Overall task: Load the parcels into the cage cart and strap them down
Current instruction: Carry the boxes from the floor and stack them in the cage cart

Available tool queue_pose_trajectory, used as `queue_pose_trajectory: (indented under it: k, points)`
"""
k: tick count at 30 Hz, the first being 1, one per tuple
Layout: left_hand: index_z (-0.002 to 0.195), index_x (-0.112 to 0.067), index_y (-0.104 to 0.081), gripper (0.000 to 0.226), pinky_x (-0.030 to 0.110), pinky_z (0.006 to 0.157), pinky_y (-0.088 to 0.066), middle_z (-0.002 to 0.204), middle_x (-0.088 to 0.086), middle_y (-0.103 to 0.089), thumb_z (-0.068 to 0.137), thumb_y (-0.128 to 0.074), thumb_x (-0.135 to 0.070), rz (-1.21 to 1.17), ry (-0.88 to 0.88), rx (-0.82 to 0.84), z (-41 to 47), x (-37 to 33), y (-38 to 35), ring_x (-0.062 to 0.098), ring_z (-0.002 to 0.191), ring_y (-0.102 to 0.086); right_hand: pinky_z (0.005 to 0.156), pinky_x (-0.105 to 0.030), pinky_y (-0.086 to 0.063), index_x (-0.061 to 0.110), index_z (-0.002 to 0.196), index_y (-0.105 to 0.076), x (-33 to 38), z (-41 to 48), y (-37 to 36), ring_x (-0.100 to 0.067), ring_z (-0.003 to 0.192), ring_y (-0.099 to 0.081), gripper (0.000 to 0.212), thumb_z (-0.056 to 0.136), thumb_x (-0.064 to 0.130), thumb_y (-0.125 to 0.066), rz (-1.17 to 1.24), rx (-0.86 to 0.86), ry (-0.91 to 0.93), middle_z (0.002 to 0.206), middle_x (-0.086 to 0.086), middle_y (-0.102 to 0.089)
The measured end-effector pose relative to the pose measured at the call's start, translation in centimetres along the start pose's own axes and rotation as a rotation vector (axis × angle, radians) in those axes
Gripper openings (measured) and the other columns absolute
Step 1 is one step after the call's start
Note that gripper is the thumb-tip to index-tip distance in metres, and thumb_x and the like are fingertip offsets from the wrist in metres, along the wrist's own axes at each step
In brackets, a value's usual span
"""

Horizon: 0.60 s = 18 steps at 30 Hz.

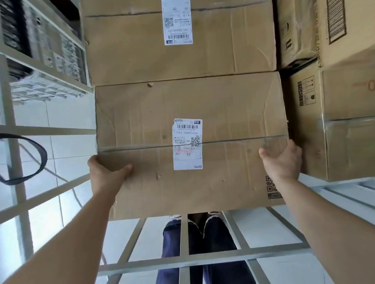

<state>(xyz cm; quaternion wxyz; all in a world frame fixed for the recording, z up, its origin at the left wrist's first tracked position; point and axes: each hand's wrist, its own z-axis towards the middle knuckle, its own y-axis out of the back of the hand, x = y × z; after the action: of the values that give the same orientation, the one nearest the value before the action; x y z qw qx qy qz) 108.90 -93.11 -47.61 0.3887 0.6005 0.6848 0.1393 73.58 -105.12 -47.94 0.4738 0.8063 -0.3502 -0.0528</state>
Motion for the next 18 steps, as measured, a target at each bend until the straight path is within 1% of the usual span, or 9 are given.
queue_pose_trajectory:
  k: [3,6,9,13,15,17,18]
  points:
    - [0.145,-0.013,-0.022,0.099,0.045,0.108,-0.037,0.144,0.010,-0.038,0.069,-0.086,-0.018,0.028,0.027,0.077,1.2,0.4,-0.9,0.030,0.132,-0.039,0.105,-0.043,-0.039,0.013,0.150,-0.026,-0.1,0.8,-1.2,-0.035,0.134,-0.040,0.080,0.086,0.033,-0.071,-0.021,0.065,0.018,0.152,-0.014,-0.027]
    - [0.146,-0.009,-0.019,0.101,0.046,0.111,-0.034,0.147,0.011,-0.030,0.070,-0.085,-0.018,0.103,0.017,0.104,1.9,0.4,-1.5,0.032,0.134,-0.033,0.107,-0.041,-0.037,0.017,0.153,-0.017,-0.5,1.3,-2.2,-0.035,0.136,-0.036,0.090,0.085,0.036,-0.072,-0.085,0.091,0.027,0.154,-0.013,-0.021]
    - [0.149,-0.008,-0.011,0.106,0.046,0.112,-0.031,0.151,0.010,-0.022,0.072,-0.084,-0.021,0.164,0.002,0.123,2.2,0.8,-1.5,0.033,0.137,-0.029,0.110,-0.045,-0.034,0.018,0.154,-0.010,-0.7,1.3,-2.8,-0.037,0.136,-0.032,0.100,0.081,0.038,-0.075,-0.139,0.089,0.041,0.152,-0.014,-0.020]
    - [0.152,-0.008,0.002,0.113,0.048,0.113,-0.029,0.157,0.008,-0.011,0.077,-0.080,-0.024,0.297,0.004,0.172,2.3,0.7,-1.0,0.033,0.142,-0.022,0.112,-0.051,-0.033,0.016,0.153,-0.006,-0.1,1.6,-2.5,-0.037,0.141,-0.025,0.104,0.079,0.038,-0.076,-0.248,0.143,0.031,0.152,-0.018,-0.019]
    - [0.153,-0.006,-0.001,0.109,0.048,0.115,-0.027,0.158,0.010,-0.010,0.078,-0.078,-0.027,0.424,-0.034,0.179,1.8,0.2,-0.8,0.033,0.144,-0.018,0.115,-0.050,-0.029,0.017,0.153,-0.007,0.2,1.3,-1.7,-0.036,0.145,-0.016,0.102,0.081,0.040,-0.074,-0.337,0.194,0.048,0.156,-0.019,-0.011]
    - [0.150,-0.005,-0.017,0.096,0.049,0.115,-0.026,0.158,0.013,-0.010,0.079,-0.076,-0.030,0.577,-0.105,0.171,0.7,-0.5,-0.5,0.033,0.144,-0.016,0.118,-0.046,-0.021,0.017,0.155,-0.004,0.7,0.4,-0.7,-0.032,0.149,-0.004,0.098,0.085,0.043,-0.068,-0.445,0.258,0.093,0.161,-0.016,0.002]
    - [0.149,-0.005,-0.022,0.090,0.048,0.116,-0.025,0.159,0.013,-0.007,0.080,-0.075,-0.032,0.646,-0.133,0.171,0.0,-1.0,-0.3,0.033,0.145,-0.013,0.118,-0.044,-0.019,0.017,0.155,-0.004,1.0,-0.2,-0.1,-0.030,0.149,-0.001,0.096,0.087,0.044,-0.066,-0.475,0.281,0.120,0.161,-0.014,0.004]
